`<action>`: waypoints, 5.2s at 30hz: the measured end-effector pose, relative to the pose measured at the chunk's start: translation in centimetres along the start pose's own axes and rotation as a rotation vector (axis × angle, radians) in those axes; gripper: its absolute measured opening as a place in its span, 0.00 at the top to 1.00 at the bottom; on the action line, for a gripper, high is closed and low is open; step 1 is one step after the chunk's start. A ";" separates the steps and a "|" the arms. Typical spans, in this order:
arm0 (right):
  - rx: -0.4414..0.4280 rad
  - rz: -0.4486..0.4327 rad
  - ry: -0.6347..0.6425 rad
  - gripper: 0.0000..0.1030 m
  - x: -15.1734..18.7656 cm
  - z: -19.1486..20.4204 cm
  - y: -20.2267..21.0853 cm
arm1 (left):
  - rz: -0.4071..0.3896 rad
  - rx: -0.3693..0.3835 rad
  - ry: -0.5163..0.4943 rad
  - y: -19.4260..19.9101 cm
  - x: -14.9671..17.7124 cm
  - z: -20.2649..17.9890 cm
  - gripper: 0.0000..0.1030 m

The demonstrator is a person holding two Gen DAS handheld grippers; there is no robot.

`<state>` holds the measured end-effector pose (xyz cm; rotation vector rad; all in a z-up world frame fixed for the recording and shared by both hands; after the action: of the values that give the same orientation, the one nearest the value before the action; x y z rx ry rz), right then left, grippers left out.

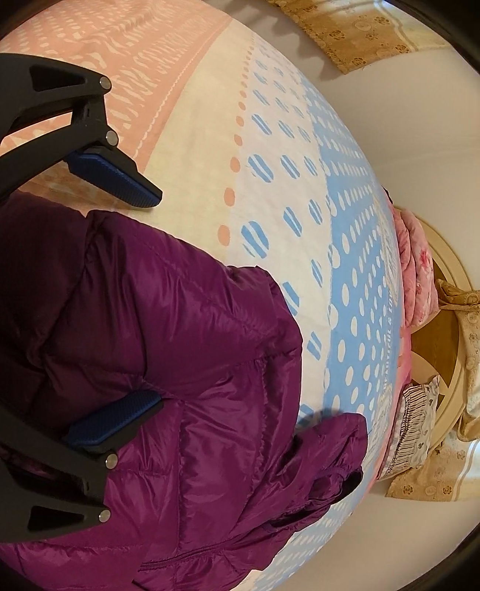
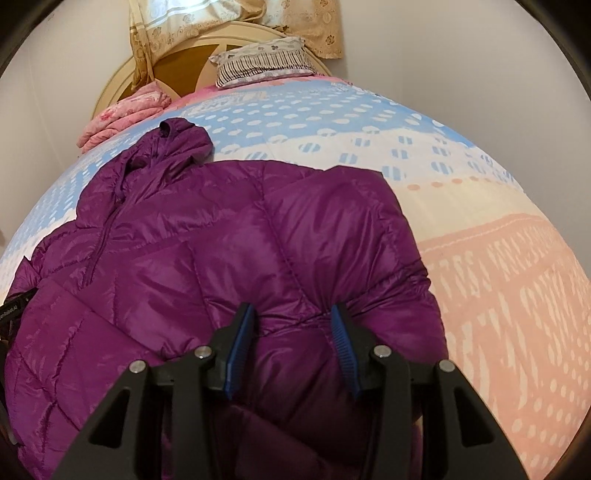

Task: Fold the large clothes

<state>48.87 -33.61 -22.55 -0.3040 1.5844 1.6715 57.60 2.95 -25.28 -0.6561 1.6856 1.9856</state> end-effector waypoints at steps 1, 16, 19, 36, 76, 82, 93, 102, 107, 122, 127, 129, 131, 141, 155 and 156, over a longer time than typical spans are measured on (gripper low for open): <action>0.002 0.000 0.001 0.54 0.0 0.0 -0.1 | 0.000 0.001 0.000 -0.1 0.0 0.1 0.03; 0.043 -0.002 0.032 0.52 0.2 0.4 -0.4 | 0.010 0.044 0.032 -0.4 0.2 0.5 0.02; 0.050 -0.002 0.034 0.52 0.2 0.4 -0.4 | 0.010 0.045 0.032 -0.4 0.2 0.6 0.02; -0.061 0.077 0.114 0.35 -2.9 1.9 1.3 | -0.046 0.093 -0.064 4.0 -4.3 1.7 0.02; -0.279 0.112 0.171 0.94 -19.6 13.9 -14.8 | -0.089 0.412 -0.158 -8.4 -21.5 -9.6 1.00; -0.333 -0.009 0.247 0.94 -18.9 14.4 -9.0 | -0.187 0.447 -0.156 -3.1 -21.1 -8.9 1.00; -0.377 -0.179 0.361 0.94 -13.2 12.1 -0.6 | -0.399 0.434 -0.324 6.7 -13.3 -8.1 0.99; -0.323 -0.009 0.408 0.72 -8.7 7.4 -0.8 | -0.355 0.295 -0.507 8.3 -4.0 -7.0 0.97; -0.326 0.054 0.330 0.63 -7.8 4.6 0.8 | -0.285 0.304 -0.438 8.2 -1.2 -4.3 0.80; -0.290 0.167 0.279 0.63 -3.5 13.2 0.3 | -0.241 0.222 -0.365 9.0 -3.3 -10.1 0.13; -0.285 0.236 0.323 0.64 0.9 12.2 -1.0 | -0.164 0.245 -0.392 7.2 0.3 -10.6 0.13; -0.296 0.233 0.317 0.65 1.4 11.6 -0.8 | -0.149 0.272 -0.363 6.8 1.1 -10.3 0.13; -0.298 0.229 0.313 0.66 1.1 11.1 -0.8 | -0.140 0.286 -0.338 6.6 1.5 -10.2 0.13; -0.280 0.108 0.357 0.66 2.0 11.3 -0.7 | -0.115 0.302 -0.302 5.1 2.3 -10.2 0.09; -0.284 0.080 0.336 0.66 2.1 11.2 -0.7 | -0.079 0.297 -0.294 4.2 2.4 -10.2 0.04; -0.284 0.079 0.337 0.66 2.1 11.2 -0.7 | -0.078 0.297 -0.293 4.2 2.4 -10.2 0.04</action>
<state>51.76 -22.54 -22.37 -0.7077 1.6097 1.9896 53.82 -7.69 -24.94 -0.3035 1.6955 1.6389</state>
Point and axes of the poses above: each gripper's, at about its wrist camera, not at the fingertips, and y roughly against the way its jaws point, z to its left, x to its underside, the point moved 4 cm from there along -y, roughly the way its jaws point, and after that the axes turned 8 degrees about -y, right-handed, at the moved point
